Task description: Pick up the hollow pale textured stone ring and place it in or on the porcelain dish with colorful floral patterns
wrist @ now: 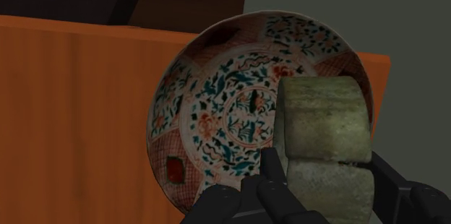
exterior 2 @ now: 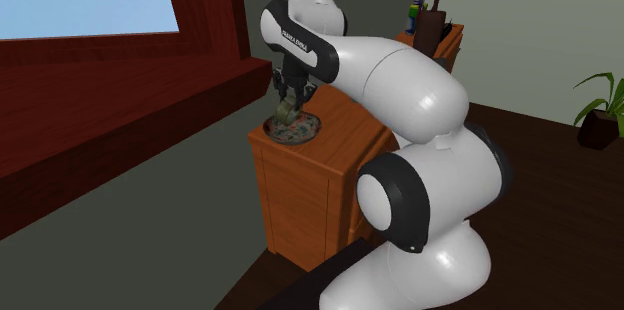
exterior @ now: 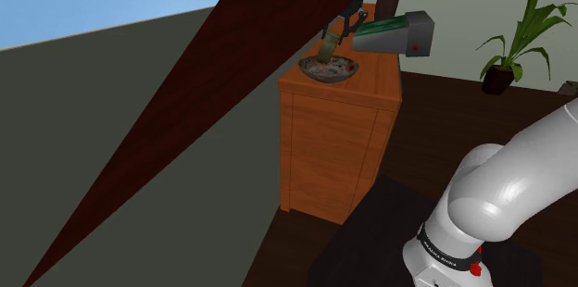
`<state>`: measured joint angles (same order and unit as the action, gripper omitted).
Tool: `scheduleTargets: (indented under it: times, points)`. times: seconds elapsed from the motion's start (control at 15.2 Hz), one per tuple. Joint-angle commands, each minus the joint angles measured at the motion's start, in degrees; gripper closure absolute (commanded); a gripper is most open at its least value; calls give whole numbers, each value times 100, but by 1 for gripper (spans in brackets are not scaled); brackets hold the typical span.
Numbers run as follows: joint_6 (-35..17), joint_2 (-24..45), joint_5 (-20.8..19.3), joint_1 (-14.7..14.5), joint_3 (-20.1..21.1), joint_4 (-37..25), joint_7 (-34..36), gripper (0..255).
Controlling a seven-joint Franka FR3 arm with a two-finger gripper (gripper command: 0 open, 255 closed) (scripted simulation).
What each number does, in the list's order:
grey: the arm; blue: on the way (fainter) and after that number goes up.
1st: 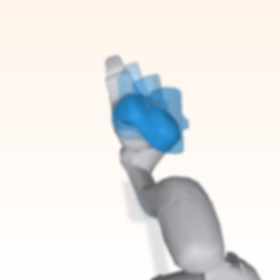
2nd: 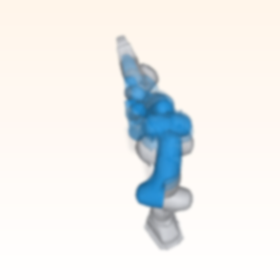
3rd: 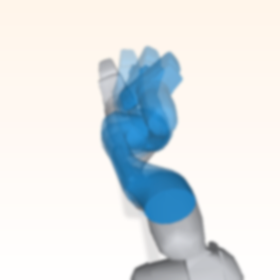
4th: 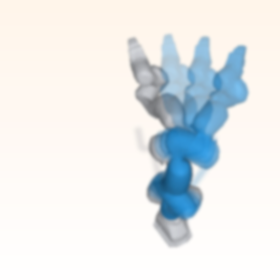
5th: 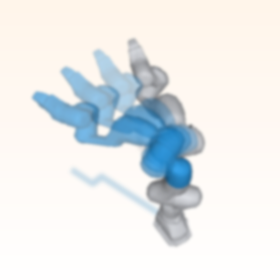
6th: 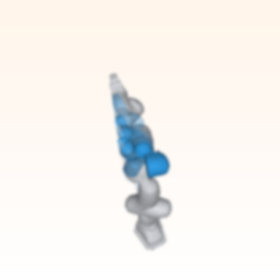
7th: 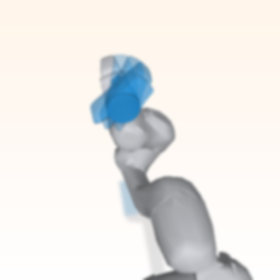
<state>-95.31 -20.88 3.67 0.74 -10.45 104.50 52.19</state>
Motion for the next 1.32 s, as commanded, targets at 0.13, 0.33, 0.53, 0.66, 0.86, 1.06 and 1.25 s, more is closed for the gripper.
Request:
scheduleTargets:
  times: [0.13,0.33,0.53,0.66,0.86,1.06,1.25]
  points:
    - [-31,-26,-2,-2,10,52,11,255]
    - [-31,-26,-2,-2,10,52,11,255]
    - [-31,-26,-2,-2,10,52,11,0]
    - [-31,-26,-2,-2,10,52,11,0]
    - [365,46,5,0,-17,-413,6,0]
    - [727,140,18,-1,-47,-866,-3,0]
    - [727,140,18,-1,-47,-866,-3,0]
